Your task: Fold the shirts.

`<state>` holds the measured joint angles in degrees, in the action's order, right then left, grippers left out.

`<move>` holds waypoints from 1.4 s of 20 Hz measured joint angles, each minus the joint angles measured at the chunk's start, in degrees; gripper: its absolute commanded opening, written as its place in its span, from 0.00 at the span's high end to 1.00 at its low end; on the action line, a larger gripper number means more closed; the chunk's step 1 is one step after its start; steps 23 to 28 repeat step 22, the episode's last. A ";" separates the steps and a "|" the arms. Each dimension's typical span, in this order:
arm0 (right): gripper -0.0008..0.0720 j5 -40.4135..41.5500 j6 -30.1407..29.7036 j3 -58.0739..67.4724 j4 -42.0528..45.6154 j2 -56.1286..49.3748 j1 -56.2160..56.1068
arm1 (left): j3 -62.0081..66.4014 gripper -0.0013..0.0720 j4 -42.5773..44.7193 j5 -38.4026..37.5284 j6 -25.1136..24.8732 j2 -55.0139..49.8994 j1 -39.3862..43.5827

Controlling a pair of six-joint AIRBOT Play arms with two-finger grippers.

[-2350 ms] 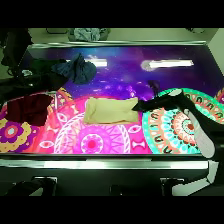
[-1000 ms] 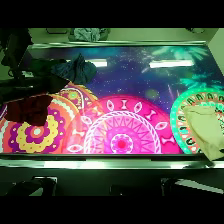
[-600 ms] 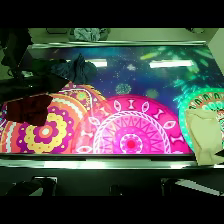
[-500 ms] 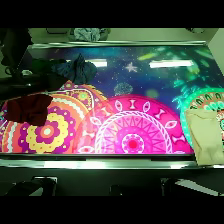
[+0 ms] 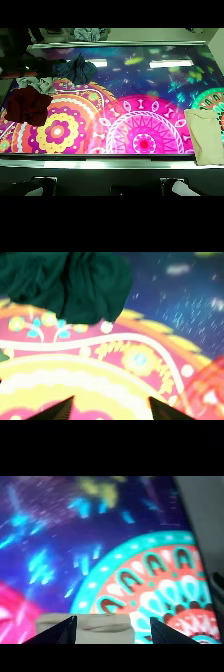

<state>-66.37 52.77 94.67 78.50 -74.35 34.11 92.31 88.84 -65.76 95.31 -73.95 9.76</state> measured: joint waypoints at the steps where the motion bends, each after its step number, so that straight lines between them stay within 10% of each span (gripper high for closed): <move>1: 0.24 -2.84 1.62 -0.87 3.23 -0.90 -4.70 | -0.74 0.00 1.46 -4.85 0.66 -2.32 0.09; 10: 0.23 -18.03 7.91 -7.10 5.29 -6.88 -19.15 | -18.16 0.00 4.00 -10.84 0.68 -1.64 2.73; 28: 0.23 -20.13 8.28 -7.52 6.40 -7.17 -20.06 | -20.00 0.00 3.91 -9.86 0.72 -1.05 3.32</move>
